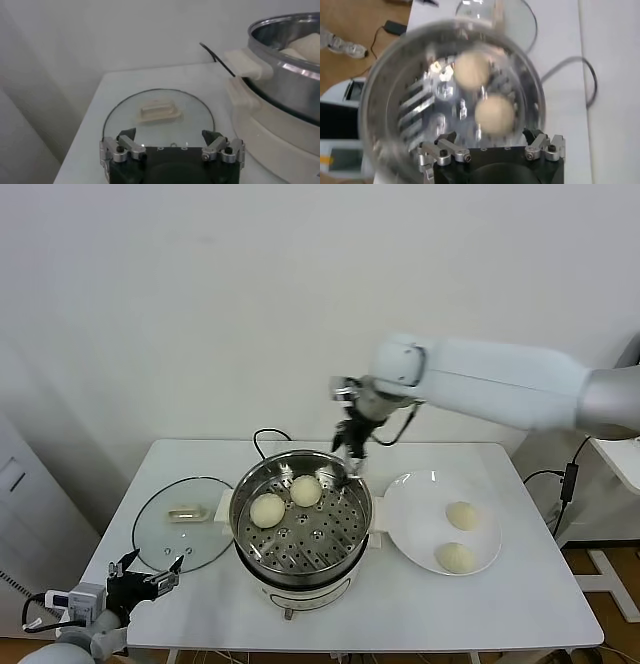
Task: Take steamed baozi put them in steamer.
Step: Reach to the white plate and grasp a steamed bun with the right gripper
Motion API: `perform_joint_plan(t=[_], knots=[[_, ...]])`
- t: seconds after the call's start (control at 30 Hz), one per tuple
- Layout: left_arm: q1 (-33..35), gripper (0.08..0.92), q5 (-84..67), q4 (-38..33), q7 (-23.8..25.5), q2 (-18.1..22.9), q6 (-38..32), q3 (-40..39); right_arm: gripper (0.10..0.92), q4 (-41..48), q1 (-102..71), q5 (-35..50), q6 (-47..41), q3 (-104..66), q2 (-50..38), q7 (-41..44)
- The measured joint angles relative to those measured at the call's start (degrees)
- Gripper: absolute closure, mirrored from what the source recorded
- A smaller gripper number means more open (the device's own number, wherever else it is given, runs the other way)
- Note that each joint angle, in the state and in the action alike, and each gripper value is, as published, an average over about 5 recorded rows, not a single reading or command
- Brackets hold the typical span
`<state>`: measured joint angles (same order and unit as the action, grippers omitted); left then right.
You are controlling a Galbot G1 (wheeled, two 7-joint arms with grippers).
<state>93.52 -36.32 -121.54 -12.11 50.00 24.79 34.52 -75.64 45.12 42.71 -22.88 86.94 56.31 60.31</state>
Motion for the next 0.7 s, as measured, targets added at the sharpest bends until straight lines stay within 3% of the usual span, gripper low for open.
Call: perform_joint_plan(t=[0.3, 0.7], knots=[[0.26, 0.177, 0.00, -0.64, -0.02, 0.20, 0.06, 0.23, 0.203, 1.15, -4.27, -10.24, 5.70, -1.73, -9.05, 5.29], [0.59, 0.177, 0.19, -1.22, -0.12, 0.71, 0.18, 0.33, 0.203, 4.68, -14.89, -22.47, 12.07, -7.92, -13.44, 8.60]])
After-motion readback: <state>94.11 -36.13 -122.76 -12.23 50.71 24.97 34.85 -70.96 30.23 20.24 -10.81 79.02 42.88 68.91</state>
